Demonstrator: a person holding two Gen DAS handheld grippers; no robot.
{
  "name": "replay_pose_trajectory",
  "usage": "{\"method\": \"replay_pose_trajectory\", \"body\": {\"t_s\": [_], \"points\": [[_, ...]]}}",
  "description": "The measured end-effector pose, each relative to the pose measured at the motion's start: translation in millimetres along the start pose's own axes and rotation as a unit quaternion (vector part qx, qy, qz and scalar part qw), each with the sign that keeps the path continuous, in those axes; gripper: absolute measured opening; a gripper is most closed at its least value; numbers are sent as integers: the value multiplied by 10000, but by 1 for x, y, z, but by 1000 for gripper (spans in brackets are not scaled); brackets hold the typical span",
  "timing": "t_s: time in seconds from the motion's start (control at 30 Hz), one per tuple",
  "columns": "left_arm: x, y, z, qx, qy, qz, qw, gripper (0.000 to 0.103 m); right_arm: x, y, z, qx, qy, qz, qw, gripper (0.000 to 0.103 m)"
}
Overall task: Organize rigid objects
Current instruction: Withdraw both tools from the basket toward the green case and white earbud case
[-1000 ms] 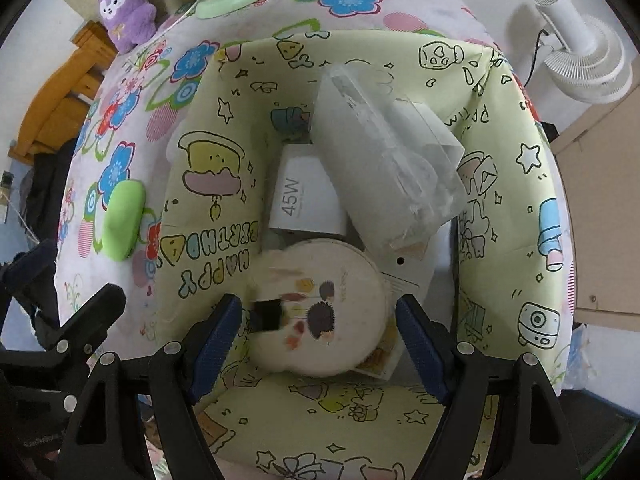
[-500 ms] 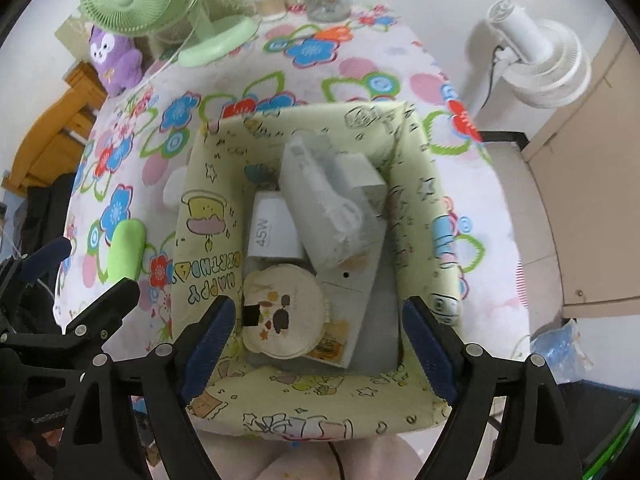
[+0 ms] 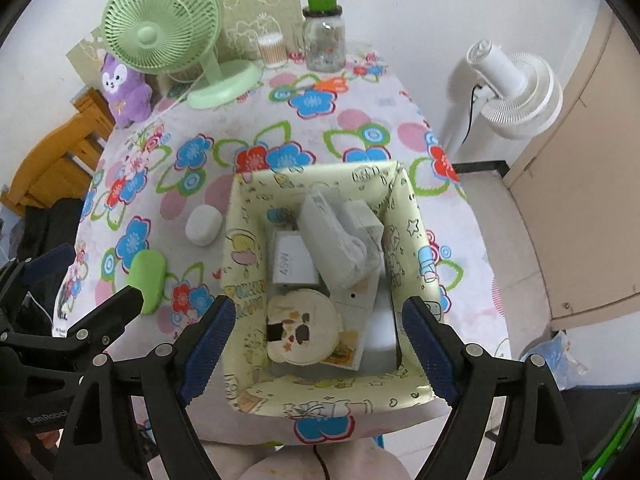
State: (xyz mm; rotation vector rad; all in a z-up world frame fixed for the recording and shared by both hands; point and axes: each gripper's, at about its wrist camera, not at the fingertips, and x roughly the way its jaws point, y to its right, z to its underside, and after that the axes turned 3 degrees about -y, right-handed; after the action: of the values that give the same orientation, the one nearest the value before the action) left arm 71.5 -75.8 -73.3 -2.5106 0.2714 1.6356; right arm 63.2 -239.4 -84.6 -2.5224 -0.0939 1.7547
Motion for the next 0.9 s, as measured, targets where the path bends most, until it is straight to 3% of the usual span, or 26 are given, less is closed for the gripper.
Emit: {"method": "replay_pose_trajectory", "body": {"t_s": [0.47, 0.67, 0.9], "points": [[-29, -40, 10, 13, 271, 55, 9996, 101, -28, -48, 3, -50, 326, 318, 9989, 87], [-38, -64, 18, 37, 320, 146, 9994, 101, -38, -80, 6, -170, 526, 727, 9958, 87], [-43, -94, 30, 43, 372, 214, 9991, 101, -36, -109, 12, 53, 365, 709, 9968, 87]]}}
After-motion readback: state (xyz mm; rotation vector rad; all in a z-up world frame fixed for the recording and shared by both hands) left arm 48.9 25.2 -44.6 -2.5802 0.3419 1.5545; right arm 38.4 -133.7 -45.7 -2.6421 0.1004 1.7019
